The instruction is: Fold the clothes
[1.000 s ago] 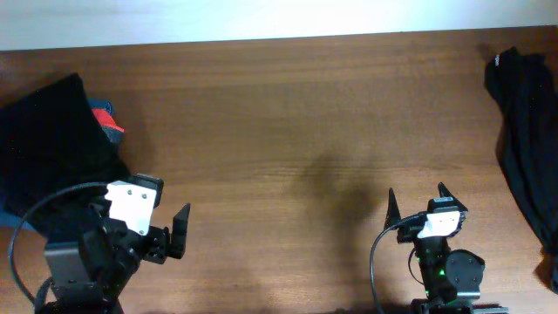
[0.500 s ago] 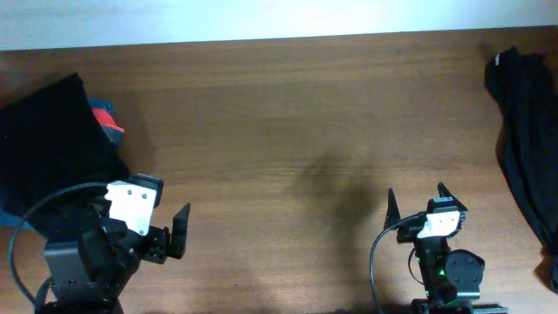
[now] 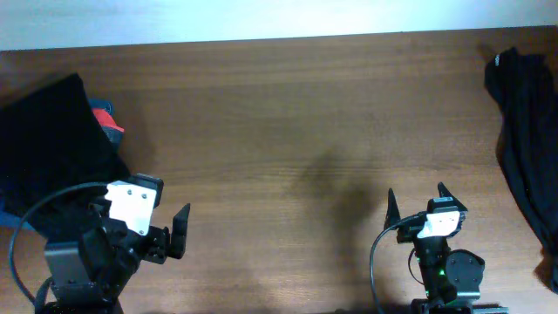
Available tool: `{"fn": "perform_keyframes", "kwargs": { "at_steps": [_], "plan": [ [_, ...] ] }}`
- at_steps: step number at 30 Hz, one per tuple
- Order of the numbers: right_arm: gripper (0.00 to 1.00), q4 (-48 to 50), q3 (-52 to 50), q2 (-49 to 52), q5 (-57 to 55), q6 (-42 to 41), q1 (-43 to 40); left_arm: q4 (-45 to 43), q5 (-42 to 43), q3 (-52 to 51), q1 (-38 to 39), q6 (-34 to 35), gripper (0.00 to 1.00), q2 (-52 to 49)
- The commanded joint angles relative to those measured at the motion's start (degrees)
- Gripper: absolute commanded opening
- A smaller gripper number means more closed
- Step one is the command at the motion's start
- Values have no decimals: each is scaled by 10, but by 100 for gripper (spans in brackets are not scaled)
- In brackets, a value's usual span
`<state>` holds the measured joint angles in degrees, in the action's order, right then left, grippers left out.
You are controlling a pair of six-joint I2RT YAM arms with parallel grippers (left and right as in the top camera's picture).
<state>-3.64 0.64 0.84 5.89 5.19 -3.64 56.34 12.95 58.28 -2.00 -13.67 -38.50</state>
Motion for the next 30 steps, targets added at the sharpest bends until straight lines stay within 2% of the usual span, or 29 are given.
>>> {"fn": "perform_keyframes", "kwargs": {
  "at_steps": [1, 10, 22, 30],
  "plan": [
    [99, -2, -3, -4, 10, 4, 3, 3, -15, -3, -3, 5, 99, 2],
    [99, -2, -3, -4, 10, 4, 3, -18, -39, -23, -3, 3, 99, 21],
    [99, -2, -3, -4, 10, 4, 3, -261, -38, -265, -3, 3, 99, 182],
    [99, -2, -3, -4, 10, 4, 3, -488, -38, -453, -3, 3, 99, 313]
  ]
}}
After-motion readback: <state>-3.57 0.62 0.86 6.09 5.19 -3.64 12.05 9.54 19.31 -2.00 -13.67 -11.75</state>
